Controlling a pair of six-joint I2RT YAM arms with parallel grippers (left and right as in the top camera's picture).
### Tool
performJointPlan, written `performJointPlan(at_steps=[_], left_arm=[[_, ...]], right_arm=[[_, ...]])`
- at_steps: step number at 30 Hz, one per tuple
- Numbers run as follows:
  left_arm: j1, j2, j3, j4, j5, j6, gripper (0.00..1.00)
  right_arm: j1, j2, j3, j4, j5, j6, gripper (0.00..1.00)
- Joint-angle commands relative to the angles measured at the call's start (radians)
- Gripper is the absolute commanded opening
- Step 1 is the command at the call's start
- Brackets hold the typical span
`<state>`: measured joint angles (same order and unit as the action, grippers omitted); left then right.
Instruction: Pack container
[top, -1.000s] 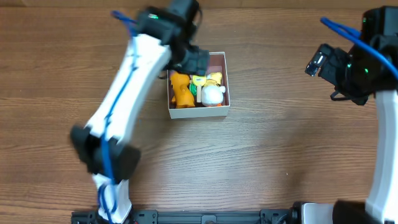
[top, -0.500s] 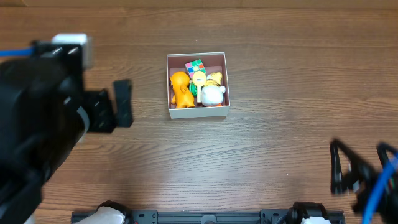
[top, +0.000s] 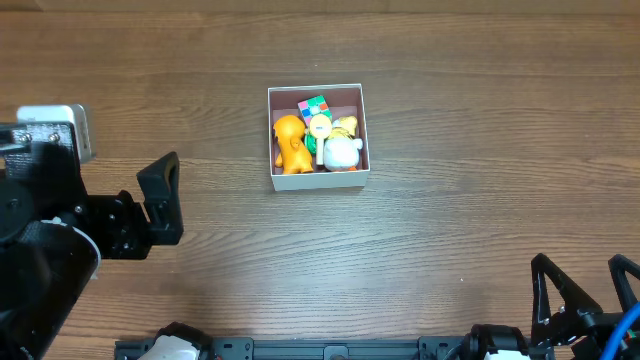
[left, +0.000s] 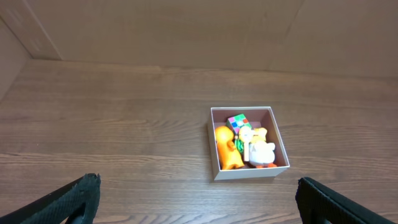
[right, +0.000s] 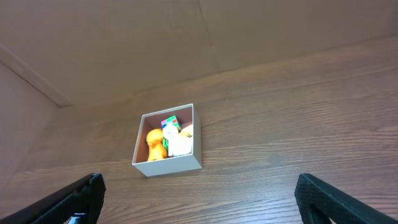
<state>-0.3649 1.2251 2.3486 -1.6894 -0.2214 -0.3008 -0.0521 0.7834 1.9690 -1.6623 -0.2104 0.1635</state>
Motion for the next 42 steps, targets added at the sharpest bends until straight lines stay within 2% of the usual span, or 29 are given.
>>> performJointPlan(at_steps=[1,11,14,18,23,26,33,39,42], left_arm=[[-0.002,0.003,-0.005,0.0,-0.014,-0.01,1.0],[-0.002,0.003,-0.005,0.0,-0.014,-0.01,1.0],[-0.002,0.003,-0.005,0.0,-0.015,-0.01,1.0],[-0.002,0.003,-0.005,0.0,-0.015,-0.01,1.0],[-0.002,0.003,-0.005,0.0,-0.015,-0.01,1.0],[-0.002,0.003,-0.005,0.0,-0.015,-0.01,1.0],[-0.002,0.003,-0.005,0.0,-0.015,-0.01,1.0],[-0.002,0.003,-0.005,0.0,-0.014,-0.01,1.0],[-0.002,0.003,-0.005,0.0,-0.015,-0.01,1.0]], right_arm=[[-0.003,0.007,-0.002,0.003,-0.004,-0.008,1.0],[-0.003,0.007,-0.004,-0.024,0.044,-0.012,1.0],[-0.003,0.003,-0.048,0.029,0.125,-0.023,1.0],[-0.003,-0.024,-0.161,0.198,0.088,-0.104,1.0],[-0.001,-0.145,-0.491,0.443,0.029,-0.116,1.0],[0.001,-0.254,-0.774,0.611,0.026,-0.116,1.0],[0.007,-0.506,-1.34,0.89,-0.078,-0.115,1.0],[0.01,-0.674,-1.62,1.007,-0.134,-0.111,1.0],[0.03,-0.728,-1.669,1.007,-0.131,-0.112,1.0]])
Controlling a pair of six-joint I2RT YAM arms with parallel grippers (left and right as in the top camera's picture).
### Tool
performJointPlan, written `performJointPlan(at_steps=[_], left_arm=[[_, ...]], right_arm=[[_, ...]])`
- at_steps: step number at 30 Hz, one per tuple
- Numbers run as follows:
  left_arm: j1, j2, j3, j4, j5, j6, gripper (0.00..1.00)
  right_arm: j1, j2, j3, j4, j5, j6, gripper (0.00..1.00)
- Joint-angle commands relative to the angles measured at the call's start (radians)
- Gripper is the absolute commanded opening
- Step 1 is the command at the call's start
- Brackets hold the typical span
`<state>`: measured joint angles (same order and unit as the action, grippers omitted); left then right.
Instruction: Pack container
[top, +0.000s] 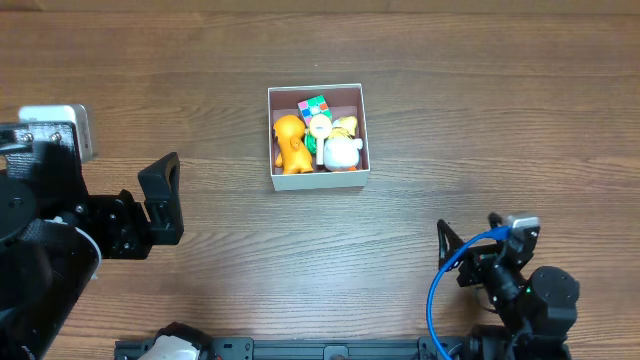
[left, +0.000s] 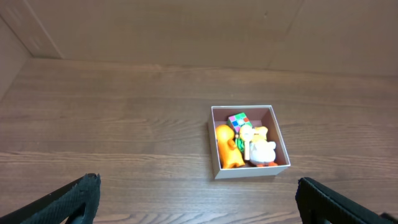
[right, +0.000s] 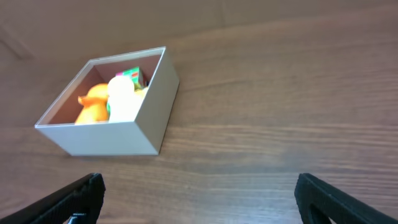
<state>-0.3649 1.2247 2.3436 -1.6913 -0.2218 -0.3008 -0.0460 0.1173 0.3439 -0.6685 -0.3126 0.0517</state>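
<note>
A white box (top: 316, 181) stands at the table's centre back, also in the left wrist view (left: 245, 172) and the right wrist view (right: 99, 138). Inside lie an orange toy (top: 290, 143), a coloured cube (top: 313, 105) and a white toy (top: 342, 152). My left gripper (left: 199, 210) hangs open at the left, well short of the box, with nothing between its fingers. At the lower right my right gripper (right: 199, 202) is open and empty, facing the box from the near right.
Bare wooden tabletop (top: 480, 120) surrounds the box on all sides. A cardboard wall (left: 186, 25) stands behind the table. A blue cable (top: 440, 290) loops beside the right arm.
My right arm has come up from the bottom right corner toward the box, which now looks larger and nearer in its wrist view. The left arm and the box have not moved.
</note>
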Motion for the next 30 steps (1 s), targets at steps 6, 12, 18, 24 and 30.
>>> performJointPlan(at_steps=[6,12,18,24,30], left_arm=[[-0.002,0.003,0.0,0.002,-0.014,-0.01,1.0],[-0.002,0.003,0.0,0.002,-0.014,-0.01,1.0],[-0.002,0.003,0.0,0.002,-0.014,-0.01,1.0],[-0.002,0.003,0.0,0.002,-0.014,-0.01,1.0],[-0.002,0.003,0.0,0.002,-0.014,-0.01,1.0]], right_arm=[[0.057,-0.085,-0.053,0.01,0.054,-0.001,1.0],[0.061,-0.085,-0.093,0.011,0.068,0.0,1.0],[0.061,-0.091,-0.13,0.021,0.066,0.0,1.0],[0.061,-0.094,-0.161,0.039,0.068,0.0,1.0],[0.061,-0.094,-0.182,0.039,0.069,0.0,1.0]])
